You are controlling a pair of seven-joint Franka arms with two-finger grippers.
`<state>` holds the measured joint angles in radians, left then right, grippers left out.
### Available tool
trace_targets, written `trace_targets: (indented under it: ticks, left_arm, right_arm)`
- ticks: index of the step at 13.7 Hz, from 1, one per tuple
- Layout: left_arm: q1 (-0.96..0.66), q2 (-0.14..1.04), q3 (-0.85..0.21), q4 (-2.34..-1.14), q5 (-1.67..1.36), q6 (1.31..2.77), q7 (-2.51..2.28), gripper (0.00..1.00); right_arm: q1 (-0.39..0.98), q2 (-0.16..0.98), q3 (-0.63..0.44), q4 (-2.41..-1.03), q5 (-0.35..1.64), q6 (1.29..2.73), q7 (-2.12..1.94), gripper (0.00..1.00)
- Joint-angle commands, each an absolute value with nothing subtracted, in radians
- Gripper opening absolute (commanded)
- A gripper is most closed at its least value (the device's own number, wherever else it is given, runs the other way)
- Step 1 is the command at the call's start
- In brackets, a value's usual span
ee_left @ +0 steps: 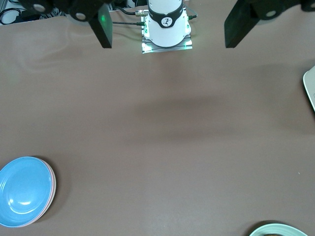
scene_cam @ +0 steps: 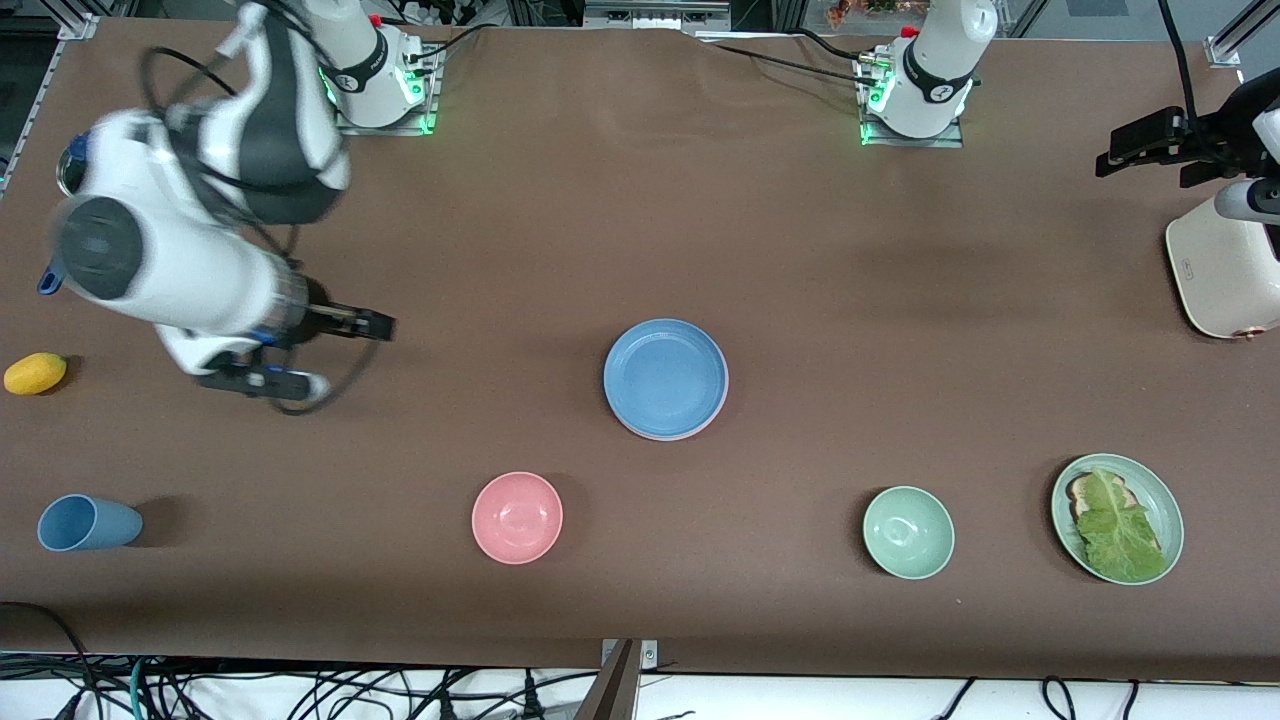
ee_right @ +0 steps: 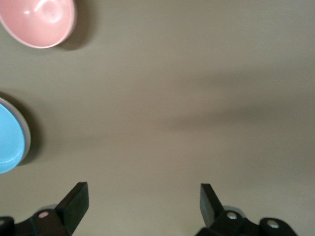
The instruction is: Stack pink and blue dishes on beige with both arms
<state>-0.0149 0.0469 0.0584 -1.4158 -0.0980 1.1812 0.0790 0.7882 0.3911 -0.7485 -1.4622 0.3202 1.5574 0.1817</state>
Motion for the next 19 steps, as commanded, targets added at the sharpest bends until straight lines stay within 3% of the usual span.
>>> trace_targets:
  ticks: [1,3,6,12,16,19]
  left_arm:
    - [-0.02,0.037,0.054,-1.413,-0.071,1.189,0.077,1.0]
    - [-0.021,0.038,0.054,-1.414,-0.071,1.189,0.077,1.0]
    - [-0.021,0.037,0.054,-1.414,-0.071,1.189,0.077,1.0]
    - [-0.023,0.037,0.054,-1.414,-0.071,1.189,0.075,1.0]
    - [-0.023,0.037,0.054,-1.414,-0.071,1.187,0.075,1.0]
    - [-0.025,0.037,0.054,-1.414,-0.072,1.189,0.075,1.0]
  right_arm:
    - [0.789,0.301,-0.789,-1.45,0.263,1.471,0.153,1.0]
    - [0.663,0.24,-0.721,-1.442,0.242,1.43,0.111,1.0]
    - [0.464,0.186,-0.525,-1.425,0.186,1.399,0.061,1.0]
    - [0.162,0.045,-0.134,-1.584,-0.032,1.472,0.077,1.0]
    - [0.074,-0.076,-0.092,-1.788,-0.023,1.662,0.037,1.0]
    - [0.058,-0.075,-0.092,-1.783,0.015,1.66,0.037,1.0]
